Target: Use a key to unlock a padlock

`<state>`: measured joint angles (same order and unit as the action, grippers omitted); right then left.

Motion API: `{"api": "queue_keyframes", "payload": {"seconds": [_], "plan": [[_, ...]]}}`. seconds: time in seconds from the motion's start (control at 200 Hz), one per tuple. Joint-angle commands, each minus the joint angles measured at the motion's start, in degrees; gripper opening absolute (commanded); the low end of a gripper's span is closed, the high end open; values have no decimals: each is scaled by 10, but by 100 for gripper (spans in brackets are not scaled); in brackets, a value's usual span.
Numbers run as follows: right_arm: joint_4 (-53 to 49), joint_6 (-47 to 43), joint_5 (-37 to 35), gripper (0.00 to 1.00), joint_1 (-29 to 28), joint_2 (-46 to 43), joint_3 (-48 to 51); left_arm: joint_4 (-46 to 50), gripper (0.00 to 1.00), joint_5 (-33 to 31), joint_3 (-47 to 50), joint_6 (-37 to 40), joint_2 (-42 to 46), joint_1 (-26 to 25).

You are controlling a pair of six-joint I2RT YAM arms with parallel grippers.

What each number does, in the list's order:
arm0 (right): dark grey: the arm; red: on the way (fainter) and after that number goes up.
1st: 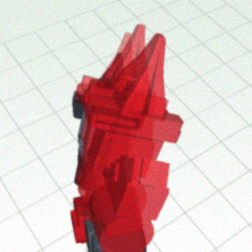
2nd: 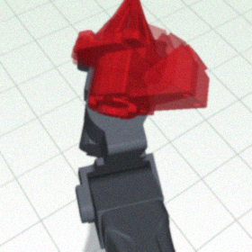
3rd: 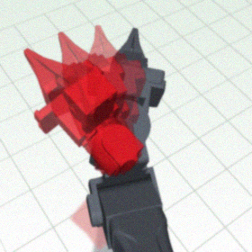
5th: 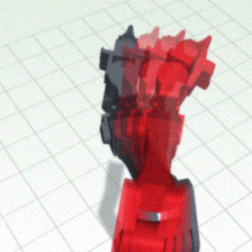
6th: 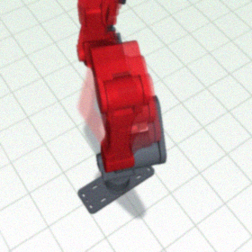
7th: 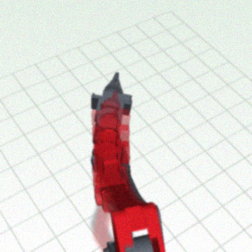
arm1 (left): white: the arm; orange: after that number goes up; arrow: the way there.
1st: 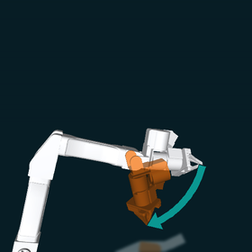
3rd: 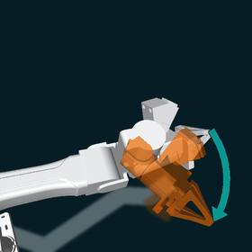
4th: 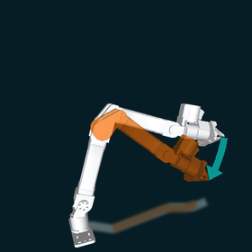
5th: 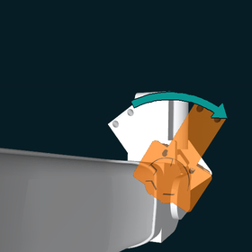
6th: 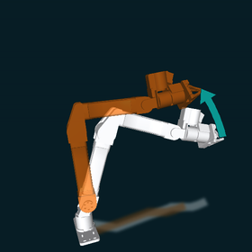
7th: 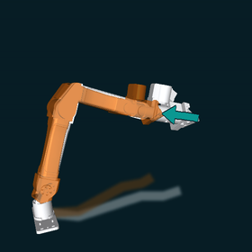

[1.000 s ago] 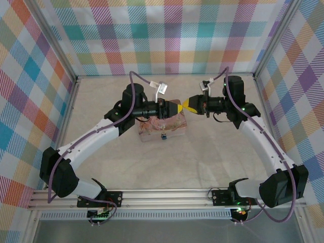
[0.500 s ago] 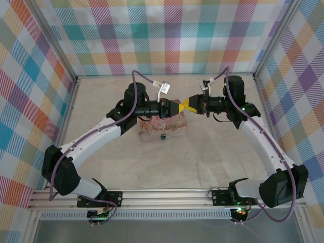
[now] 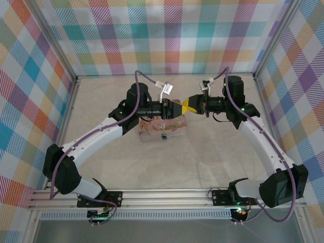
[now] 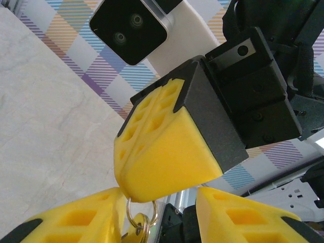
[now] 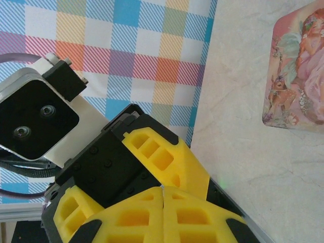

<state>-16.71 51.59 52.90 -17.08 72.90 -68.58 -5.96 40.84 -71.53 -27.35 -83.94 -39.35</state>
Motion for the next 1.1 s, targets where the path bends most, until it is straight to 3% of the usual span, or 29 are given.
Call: {"api": "queue_keyframes", "payload": {"seconds": [0.0,0.315,0.545,1.095], "plan": [[10,0,-6,0,-3,-8,5,0,42,-15,5,13,19,-3],[11,6,-23,0,-1,-16,4,19,42,-67,37,25,43,-3],[17,11,-24,0,0,-14,12,10,29,-53,36,21,41,-3],[34,22,-13,0,-1,-15,20,-12,29,-39,8,12,8,-7]]}}
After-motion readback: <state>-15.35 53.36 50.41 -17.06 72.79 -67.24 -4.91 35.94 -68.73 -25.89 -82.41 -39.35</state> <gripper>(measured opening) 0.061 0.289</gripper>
